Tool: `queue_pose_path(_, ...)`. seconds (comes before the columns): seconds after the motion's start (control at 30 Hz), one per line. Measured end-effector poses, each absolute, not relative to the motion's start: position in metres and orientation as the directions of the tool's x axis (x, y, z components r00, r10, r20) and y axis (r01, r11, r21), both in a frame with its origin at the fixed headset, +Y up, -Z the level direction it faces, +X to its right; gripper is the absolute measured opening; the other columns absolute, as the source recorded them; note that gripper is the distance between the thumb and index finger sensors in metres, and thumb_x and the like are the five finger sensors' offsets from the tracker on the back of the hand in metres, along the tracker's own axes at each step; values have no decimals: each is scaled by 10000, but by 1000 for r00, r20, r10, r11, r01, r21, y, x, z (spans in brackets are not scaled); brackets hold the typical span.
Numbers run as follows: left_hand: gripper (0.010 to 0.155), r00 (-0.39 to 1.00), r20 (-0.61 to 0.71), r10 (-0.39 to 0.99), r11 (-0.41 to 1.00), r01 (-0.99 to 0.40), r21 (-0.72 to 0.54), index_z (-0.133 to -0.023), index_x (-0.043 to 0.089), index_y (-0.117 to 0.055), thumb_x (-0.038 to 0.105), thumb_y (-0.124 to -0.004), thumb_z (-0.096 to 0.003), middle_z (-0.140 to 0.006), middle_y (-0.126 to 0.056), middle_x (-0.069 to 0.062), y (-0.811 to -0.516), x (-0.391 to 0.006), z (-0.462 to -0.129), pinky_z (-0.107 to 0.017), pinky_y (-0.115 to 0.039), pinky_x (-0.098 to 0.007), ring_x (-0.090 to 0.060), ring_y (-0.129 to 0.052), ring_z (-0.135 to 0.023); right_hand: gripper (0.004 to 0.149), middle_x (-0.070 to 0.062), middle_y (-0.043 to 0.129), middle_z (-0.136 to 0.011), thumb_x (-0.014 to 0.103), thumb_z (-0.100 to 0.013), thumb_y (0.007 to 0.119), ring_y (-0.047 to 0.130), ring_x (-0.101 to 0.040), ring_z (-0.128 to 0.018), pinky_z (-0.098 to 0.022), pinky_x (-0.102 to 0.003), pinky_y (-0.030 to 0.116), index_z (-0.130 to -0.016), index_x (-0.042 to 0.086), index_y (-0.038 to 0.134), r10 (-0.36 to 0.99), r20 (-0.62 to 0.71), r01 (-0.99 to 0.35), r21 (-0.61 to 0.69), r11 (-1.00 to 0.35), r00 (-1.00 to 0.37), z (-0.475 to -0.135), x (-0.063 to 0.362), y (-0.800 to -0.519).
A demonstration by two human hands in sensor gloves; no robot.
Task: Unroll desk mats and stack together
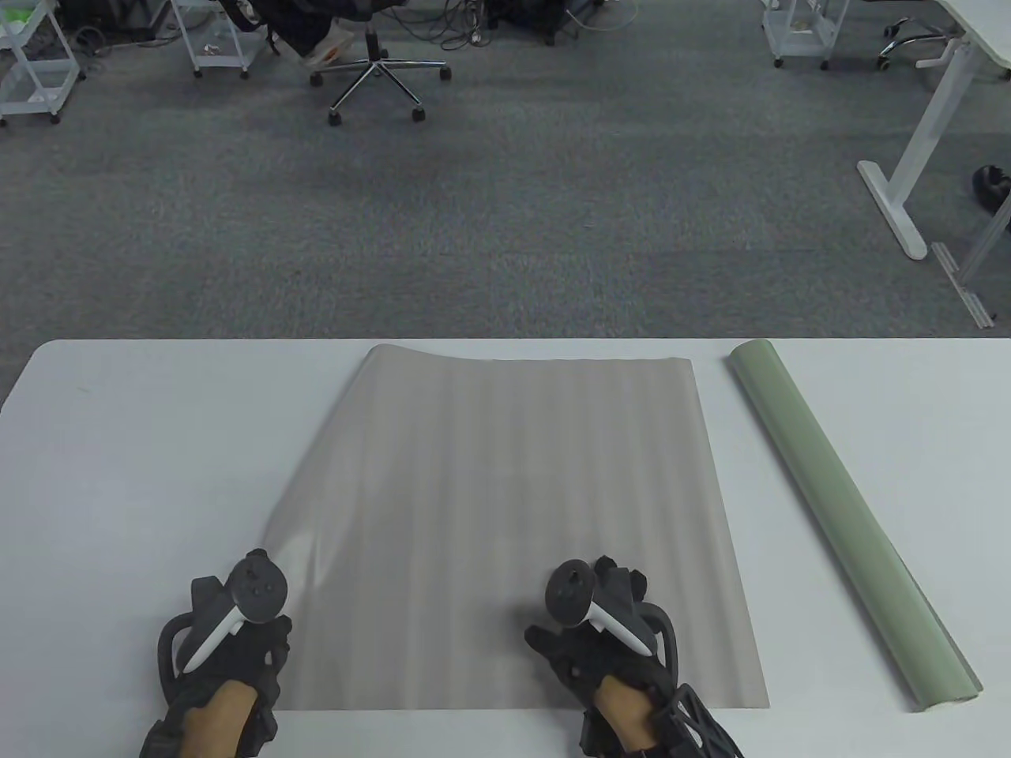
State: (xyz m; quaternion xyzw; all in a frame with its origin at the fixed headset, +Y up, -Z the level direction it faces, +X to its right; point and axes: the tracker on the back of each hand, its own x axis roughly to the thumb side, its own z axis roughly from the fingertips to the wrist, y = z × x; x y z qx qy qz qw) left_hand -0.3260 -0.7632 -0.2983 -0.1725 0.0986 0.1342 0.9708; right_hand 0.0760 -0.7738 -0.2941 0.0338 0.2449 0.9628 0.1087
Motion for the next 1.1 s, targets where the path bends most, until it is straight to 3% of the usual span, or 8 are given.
queue_pose_path(0.07,850,893,-284,349,863,-425,-274,-1165,38,-208,257,-795,-591,-1096,-618,-183,-764,-338,-306,-566,-832,-440,-256,-847,-787,980,-425,-65,-1067,544,-518,667,13,-803,-880,-507,-918,270,-1120,63,62,205,38,-152,544,-825,-978,-295,76,-786)
queue_pose_path(0.1,837,859,-312,406,833,-488,-261,-1166,34,-223,247,-793,-591,-1077,-642,-175,-765,-342,-308,-553,-839,-435,-248,-859,-773,960,-421,-105,-1048,541,-515,624,-20,-801,-862,-498,-914,251,-1105,86,18,168,54,-112,543,-832,-984,-294,76,-789)
queue_pose_path(0.17,828,735,-408,541,723,-655,-221,-1164,23,-236,237,-796,-592,-1049,-673,-168,-768,-355,-317,-530,-848,-433,-242,-877,-749,948,-445,-99,-1038,502,-532,670,-21,-823,-835,-467,-926,252,-1116,82,52,242,74,-161,560,-813,-967,-297,80,-786)
queue_pose_path(0.4,813,517,-519,681,503,-845,-183,-1168,12,-267,225,-799,-592,-1015,-719,-184,-771,-367,-365,-548,-841,-475,-297,-892,-749,925,-426,-139,-1029,478,-542,653,-74,-815,-818,-454,-924,209,-1110,102,26,252,92,-157,568,-808,-963,-294,81,-788)
queue_pose_path(0.7,822,532,-472,703,592,-805,-26,-1179,58,-290,271,-817,-586,-1034,-694,-173,-760,-345,-441,-557,-823,-508,-316,-882,-757,894,-430,-127,-1036,467,-545,632,-66,-826,-823,-462,-934,204,-1116,117,39,240,114,-138,559,-818,-964,-293,80,-789)
queue_pose_path(0.83,779,680,-413,606,760,-649,48,-1186,150,-344,209,-831,-581,-1069,-661,-141,-757,-332,-463,-570,-816,-505,-301,-869,-788,891,-424,-133,-1036,464,-546,630,-73,-824,-819,-460,-933,195,-1115,122,37,245,113,-141,561,-816,-963,-293,80,-789)
queue_pose_path(0.97,776,820,-345,456,879,-476,29,-1198,203,-323,252,-815,-600,-1157,-499,-149,-757,-319,-483,-675,-737,-531,-316,-762,-922,878,-416,-125,-1043,468,-546,620,-69,-821,-826,-463,-930,194,-1116,129,45,243,121,-139,549,-825,-963,-291,81,-789)
queue_pose_path(1.1,687,694,-381,611,762,-646,47,-1195,262,-449,258,-805,-607,-1206,-428,-190,-760,-320,-507,-710,-694,-567,-357,-718,-992,877,-413,-131,-1041,466,-548,618,-75,-819,-824,-461,-929,188,-1115,130,41,246,120,-141,552,-821,-962,-291,81,-790)
